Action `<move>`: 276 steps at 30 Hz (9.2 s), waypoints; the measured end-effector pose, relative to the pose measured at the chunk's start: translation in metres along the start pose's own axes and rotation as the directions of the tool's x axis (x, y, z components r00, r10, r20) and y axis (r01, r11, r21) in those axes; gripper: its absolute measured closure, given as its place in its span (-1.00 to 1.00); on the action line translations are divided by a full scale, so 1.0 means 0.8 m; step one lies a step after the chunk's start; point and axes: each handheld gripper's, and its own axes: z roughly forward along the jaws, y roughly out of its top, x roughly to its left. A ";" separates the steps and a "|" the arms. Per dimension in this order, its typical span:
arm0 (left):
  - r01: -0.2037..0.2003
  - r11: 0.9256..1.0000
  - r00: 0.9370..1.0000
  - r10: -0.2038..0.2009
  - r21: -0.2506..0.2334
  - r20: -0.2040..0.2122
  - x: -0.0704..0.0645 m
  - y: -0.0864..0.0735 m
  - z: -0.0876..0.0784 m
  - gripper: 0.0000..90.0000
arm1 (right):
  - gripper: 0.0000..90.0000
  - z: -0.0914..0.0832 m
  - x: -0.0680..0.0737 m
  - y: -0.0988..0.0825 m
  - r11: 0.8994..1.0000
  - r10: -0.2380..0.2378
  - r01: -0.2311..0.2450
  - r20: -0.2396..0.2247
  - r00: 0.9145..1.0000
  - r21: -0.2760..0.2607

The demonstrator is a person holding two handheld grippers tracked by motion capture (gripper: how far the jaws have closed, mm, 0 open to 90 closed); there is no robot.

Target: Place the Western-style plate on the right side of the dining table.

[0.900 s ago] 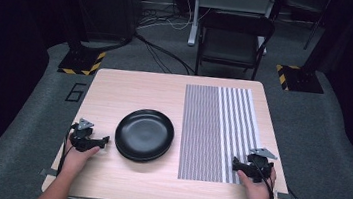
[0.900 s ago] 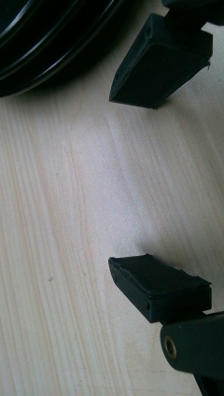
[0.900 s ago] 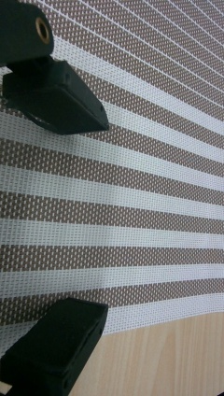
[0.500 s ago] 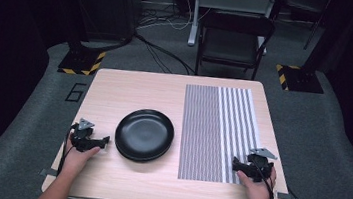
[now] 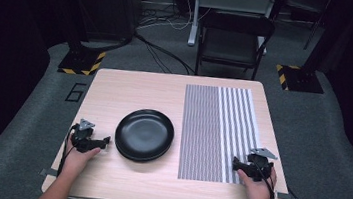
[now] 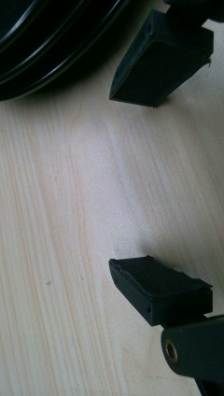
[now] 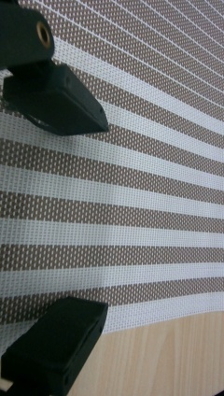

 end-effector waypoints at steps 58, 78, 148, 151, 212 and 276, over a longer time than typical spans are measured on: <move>0.080 0.996 0.994 -0.077 -0.028 0.079 -0.009 0.016 -0.064 0.13 | 0.16 -0.049 0.034 0.036 0.996 -0.088 0.083 -0.143 0.986 -0.040; 0.145 0.988 0.982 -0.138 -0.049 0.129 -0.015 0.045 -0.084 0.30 | 0.35 -0.048 0.083 0.085 0.996 -0.060 0.037 -0.317 0.947 -0.078; 0.286 0.958 0.912 -0.283 0.032 0.297 -0.032 0.051 -0.031 0.54 | 0.27 0.010 0.211 0.111 0.998 -0.056 0.036 -0.495 0.867 -0.051; 0.303 0.952 0.901 -0.299 0.038 0.314 -0.032 0.050 -0.029 0.58 | 0.28 0.011 0.215 0.110 0.998 -0.062 0.042 -0.485 0.872 -0.053; 0.344 0.938 0.884 -0.339 0.042 0.322 -0.048 0.041 -0.014 0.77 | 0.64 0.059 0.229 0.098 0.967 0.254 -0.199 -0.526 0.812 0.161; 0.530 0.847 0.821 -0.500 -0.041 0.274 -0.104 0.016 -0.003 0.56 | 0.61 0.052 0.228 0.070 0.923 0.382 -0.344 -0.543 0.748 0.174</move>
